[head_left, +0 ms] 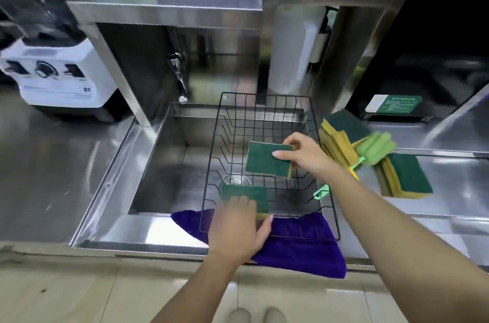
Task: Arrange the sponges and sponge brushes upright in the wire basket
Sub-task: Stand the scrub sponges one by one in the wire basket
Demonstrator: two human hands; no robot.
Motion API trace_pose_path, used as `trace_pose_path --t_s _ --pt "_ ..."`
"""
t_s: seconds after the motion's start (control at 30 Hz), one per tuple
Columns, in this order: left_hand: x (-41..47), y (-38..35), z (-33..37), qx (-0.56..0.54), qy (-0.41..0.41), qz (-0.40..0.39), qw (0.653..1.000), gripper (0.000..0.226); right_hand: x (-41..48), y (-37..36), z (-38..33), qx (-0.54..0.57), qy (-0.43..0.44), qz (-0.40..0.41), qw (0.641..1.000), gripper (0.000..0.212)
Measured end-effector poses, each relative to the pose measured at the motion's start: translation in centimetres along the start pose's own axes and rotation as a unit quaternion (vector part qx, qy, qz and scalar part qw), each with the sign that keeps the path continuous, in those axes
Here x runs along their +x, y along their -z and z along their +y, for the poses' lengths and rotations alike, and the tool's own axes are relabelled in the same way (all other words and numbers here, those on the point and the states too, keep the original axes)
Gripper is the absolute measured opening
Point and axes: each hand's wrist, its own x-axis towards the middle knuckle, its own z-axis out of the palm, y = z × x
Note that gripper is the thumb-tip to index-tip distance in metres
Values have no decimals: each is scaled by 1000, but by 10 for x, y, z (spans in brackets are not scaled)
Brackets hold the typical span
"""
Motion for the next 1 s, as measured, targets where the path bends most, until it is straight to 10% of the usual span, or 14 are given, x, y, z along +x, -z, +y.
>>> trace_pose_path --t_s 0.3,0.8,1.0 --pt "2 2 0 30 -3 -28 999 46 17 -60 15 53 -42 44 997 44" --pt "3 2 1 27 0 -45 999 41 24 -64 26 81 -60 -44 994 9" --pt "3 2 1 23 -3 -59 998 41 20 -64 18 -153 -45 23 987 56"
